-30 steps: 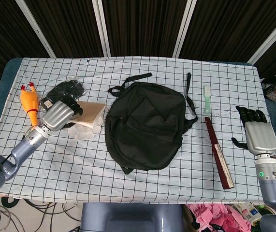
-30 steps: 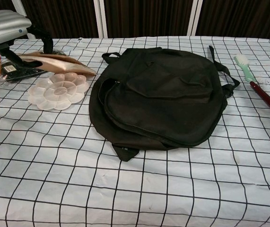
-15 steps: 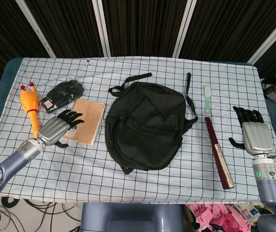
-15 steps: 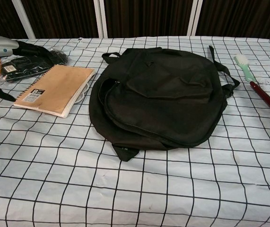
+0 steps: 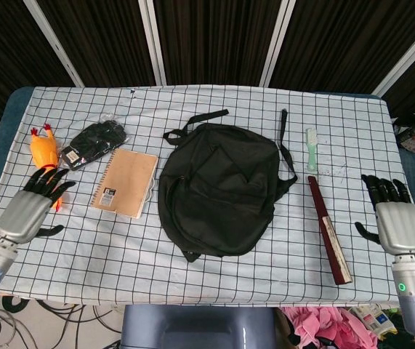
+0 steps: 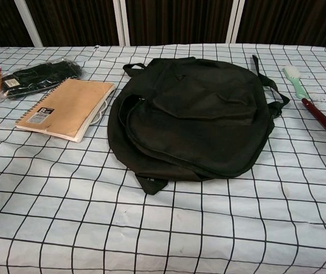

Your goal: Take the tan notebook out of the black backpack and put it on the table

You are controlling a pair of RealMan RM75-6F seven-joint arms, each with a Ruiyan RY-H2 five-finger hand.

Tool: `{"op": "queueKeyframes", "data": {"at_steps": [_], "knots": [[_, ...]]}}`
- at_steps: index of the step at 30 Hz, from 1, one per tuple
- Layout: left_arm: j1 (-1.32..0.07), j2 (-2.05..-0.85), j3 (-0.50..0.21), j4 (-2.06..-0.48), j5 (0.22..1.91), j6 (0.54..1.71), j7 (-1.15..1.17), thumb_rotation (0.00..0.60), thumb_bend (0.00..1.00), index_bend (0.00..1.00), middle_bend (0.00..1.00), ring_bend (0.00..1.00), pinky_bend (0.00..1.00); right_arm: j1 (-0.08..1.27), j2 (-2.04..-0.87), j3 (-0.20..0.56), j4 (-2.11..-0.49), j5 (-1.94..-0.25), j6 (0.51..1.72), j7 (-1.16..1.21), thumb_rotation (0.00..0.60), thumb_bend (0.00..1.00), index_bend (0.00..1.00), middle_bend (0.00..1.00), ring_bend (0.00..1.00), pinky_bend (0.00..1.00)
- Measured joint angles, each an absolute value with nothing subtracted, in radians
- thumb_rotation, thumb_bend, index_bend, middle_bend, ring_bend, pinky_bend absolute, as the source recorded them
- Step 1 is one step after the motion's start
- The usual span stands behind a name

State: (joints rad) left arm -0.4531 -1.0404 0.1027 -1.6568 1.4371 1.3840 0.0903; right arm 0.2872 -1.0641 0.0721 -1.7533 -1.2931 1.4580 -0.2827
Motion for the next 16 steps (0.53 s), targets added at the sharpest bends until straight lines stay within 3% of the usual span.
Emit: {"op": "queueKeyframes", "data": {"at_steps": [3, 7, 12, 16], "knots": [[-0.340, -1.055, 0.119, -1.652, 1.442, 1.489, 0.075, 0.600, 0.09, 0.19, 0.05, 0.00, 0.00, 0.218, -1.067, 0.019, -1.750, -1.374, 1.539, -0.288, 0.600, 0.17, 0.07, 0.11, 0.09, 0.09], [-0.239, -1.061, 0.153, -1.657, 1.439, 1.535, 0.055, 0.600, 0.09, 0.19, 0.05, 0.00, 0.00, 0.133, -1.101, -0.030, -1.732, -1.450, 1.642, -0.292, 0.600, 0.17, 0.07, 0.11, 0.09, 0.09], [-0.170, -1.079, 0.172, -1.652, 1.459, 1.575, 0.028, 0.600, 0.09, 0.18, 0.04, 0.00, 0.00, 0.036, -1.191, -0.077, -1.658, -1.532, 1.750, -0.278, 0.600, 0.17, 0.07, 0.10, 0.09, 0.09], [-0.158, -1.091, 0.158, -1.632, 1.490, 1.599, -0.001, 0.600, 0.09, 0.18, 0.04, 0.00, 0.00, 0.008, -1.229, -0.083, -1.601, -1.575, 1.770, -0.283, 0.600, 0.17, 0.06, 0.09, 0.08, 0.09]]}}
